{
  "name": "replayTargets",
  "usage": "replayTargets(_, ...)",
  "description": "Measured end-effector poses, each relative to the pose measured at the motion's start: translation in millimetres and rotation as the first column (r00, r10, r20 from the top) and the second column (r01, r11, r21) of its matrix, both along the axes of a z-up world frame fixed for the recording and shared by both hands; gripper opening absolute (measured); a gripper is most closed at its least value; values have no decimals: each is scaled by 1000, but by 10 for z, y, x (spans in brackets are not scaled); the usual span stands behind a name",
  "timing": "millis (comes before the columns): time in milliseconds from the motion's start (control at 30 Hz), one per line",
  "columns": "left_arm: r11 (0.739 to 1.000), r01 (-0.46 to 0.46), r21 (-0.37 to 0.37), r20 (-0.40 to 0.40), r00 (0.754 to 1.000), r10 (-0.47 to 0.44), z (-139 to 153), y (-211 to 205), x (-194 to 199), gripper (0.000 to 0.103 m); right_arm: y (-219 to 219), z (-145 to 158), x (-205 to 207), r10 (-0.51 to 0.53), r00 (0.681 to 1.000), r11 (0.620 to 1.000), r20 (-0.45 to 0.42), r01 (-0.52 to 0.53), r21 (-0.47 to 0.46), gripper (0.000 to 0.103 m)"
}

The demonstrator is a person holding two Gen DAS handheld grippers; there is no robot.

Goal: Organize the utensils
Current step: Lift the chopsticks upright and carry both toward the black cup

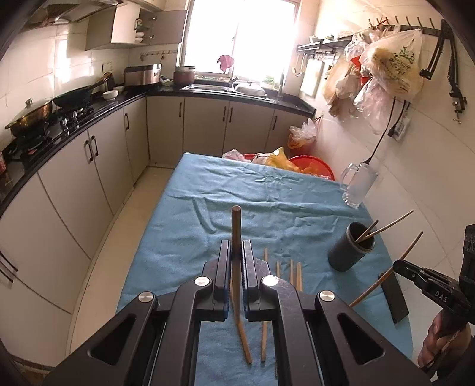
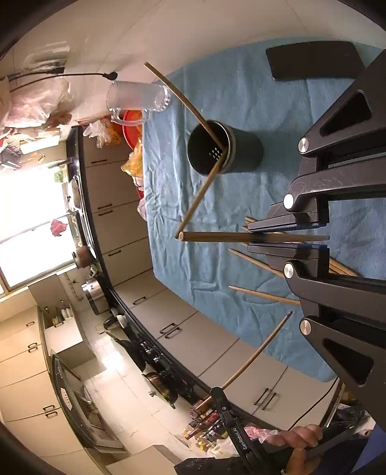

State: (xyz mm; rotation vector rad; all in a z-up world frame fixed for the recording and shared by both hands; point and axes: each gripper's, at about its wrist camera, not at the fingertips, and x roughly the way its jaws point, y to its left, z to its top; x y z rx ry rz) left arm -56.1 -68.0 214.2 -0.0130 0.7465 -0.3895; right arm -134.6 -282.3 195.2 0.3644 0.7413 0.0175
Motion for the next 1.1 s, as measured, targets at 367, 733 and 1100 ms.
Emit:
replayTargets(367, 994, 102, -24, 37, 994, -102, 187, -337, -59, 6, -321, 238, -331, -106, 994, 994, 35, 106, 12, 7)
replayTargets(733, 965, 256, -48, 58, 966, -253, 372, -879, -149, 6, -634, 465, -698, -214, 974, 977, 67, 214, 11, 7)
replayTargets(1100, 926, 372, -63, 143, 922, -361, 905, -1274, -177, 6, -882, 765, -869, -273, 954, 961, 122, 276, -3, 7)
